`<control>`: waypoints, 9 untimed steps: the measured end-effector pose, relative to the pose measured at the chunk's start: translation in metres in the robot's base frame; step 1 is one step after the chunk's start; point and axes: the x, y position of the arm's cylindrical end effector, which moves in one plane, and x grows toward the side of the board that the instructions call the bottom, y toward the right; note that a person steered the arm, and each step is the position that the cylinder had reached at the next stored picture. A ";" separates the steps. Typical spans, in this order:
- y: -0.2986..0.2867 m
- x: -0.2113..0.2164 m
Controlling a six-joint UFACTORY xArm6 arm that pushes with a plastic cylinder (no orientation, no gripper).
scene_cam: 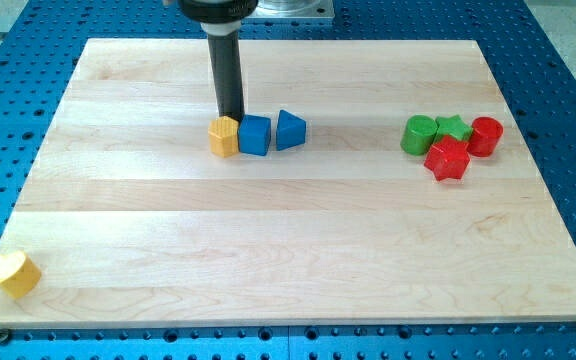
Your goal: Slide the hexagon towards the heart
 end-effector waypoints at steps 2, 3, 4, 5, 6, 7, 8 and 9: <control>-0.091 0.080; -0.087 0.012; -0.001 0.009; 0.024 0.090; -0.002 0.142; 0.045 0.116; 0.088 0.082; 0.000 0.087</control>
